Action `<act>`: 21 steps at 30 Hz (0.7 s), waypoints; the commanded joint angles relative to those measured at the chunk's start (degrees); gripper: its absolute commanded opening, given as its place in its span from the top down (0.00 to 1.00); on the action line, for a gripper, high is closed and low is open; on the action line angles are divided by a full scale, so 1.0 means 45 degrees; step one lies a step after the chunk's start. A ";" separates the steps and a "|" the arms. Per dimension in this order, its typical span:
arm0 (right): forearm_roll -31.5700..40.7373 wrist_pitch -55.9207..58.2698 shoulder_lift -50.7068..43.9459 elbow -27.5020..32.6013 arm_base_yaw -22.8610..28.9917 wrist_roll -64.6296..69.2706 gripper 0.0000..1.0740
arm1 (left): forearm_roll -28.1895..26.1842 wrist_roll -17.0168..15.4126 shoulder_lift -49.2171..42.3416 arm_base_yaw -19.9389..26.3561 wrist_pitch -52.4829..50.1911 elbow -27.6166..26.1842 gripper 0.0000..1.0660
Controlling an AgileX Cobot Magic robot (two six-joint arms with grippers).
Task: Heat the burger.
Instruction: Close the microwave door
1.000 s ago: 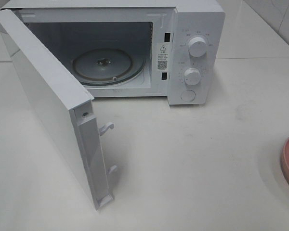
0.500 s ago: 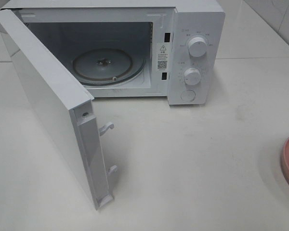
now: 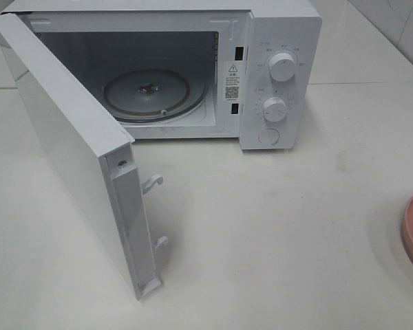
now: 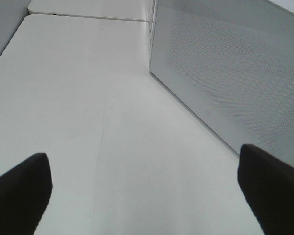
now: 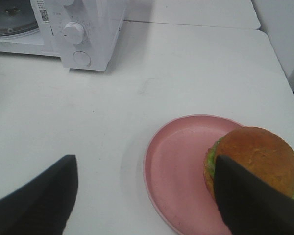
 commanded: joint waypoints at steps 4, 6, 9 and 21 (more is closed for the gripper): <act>0.0064 -0.0115 -0.0369 0.0089 -0.0089 -0.0229 0.30 | -0.0013 -0.0102 -0.0051 0.0025 -0.0102 0.0038 0.09; 0.0064 -0.0115 -0.0369 0.0089 -0.0089 -0.0229 0.30 | -0.0013 -0.0102 -0.0051 0.0025 -0.0102 0.0038 0.09; 0.0064 -0.0115 -0.0369 0.0089 -0.0089 -0.0229 0.30 | -0.0013 -0.0102 -0.0051 0.0025 -0.0102 0.0038 0.09; 0.0064 -0.0115 -0.0369 0.0089 -0.0089 -0.0229 0.30 | -0.0013 -0.0102 -0.0051 0.0025 -0.0102 0.0038 0.09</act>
